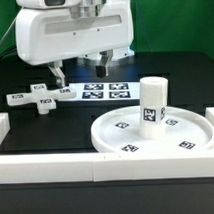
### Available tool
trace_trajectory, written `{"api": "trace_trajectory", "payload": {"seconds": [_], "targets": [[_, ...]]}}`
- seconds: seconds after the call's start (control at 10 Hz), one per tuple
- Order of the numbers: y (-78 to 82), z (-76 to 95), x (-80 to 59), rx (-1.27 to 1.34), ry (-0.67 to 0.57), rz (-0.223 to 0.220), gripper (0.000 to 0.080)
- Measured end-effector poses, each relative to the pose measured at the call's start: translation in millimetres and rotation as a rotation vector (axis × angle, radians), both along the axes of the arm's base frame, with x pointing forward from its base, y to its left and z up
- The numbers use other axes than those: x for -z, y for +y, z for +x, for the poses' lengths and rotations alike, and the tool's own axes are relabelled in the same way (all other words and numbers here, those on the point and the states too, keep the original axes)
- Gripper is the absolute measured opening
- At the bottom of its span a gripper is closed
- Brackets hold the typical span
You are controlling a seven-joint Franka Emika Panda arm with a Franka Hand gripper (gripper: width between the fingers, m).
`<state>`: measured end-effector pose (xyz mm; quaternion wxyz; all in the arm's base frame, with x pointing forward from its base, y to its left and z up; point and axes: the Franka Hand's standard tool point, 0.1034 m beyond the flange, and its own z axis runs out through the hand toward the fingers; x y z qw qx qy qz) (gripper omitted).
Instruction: Assemble round table
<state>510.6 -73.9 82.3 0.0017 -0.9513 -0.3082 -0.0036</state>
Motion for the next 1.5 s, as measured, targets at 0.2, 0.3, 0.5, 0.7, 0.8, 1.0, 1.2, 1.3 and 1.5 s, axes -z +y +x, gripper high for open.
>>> {"api": "trace_trajectory", "payload": {"seconds": [0.2, 0.3, 0.5, 0.7, 0.8, 1.0, 1.2, 1.3, 1.5], "targets": [[-11.1, 0.8, -0.6, -0.258, -0.006, -0.016, 0.0649], [-15.7, 1.5, -3.0, -0.342, 0.008, -0.011, 0.0649], [-26.3, -1.3, -4.2, -0.372, 0.016, -0.006, 0.0649], [-24.2, -1.3, -3.1, -0.376, 0.018, -0.005, 0.0649], [-26.0, -1.6, -3.2, -0.375, 0.007, -0.010, 0.0649], [-42.1, -18.3, -1.3, -0.432, -0.048, -0.044, 0.0649], [-66.3, -44.7, 7.7, -0.485, -0.037, -0.049, 0.0649], [-64.7, -43.5, 7.4, -0.467, -0.037, -0.047, 0.0649], [-65.1, -44.4, 8.3, -0.466, -0.035, -0.046, 0.0649]]}}
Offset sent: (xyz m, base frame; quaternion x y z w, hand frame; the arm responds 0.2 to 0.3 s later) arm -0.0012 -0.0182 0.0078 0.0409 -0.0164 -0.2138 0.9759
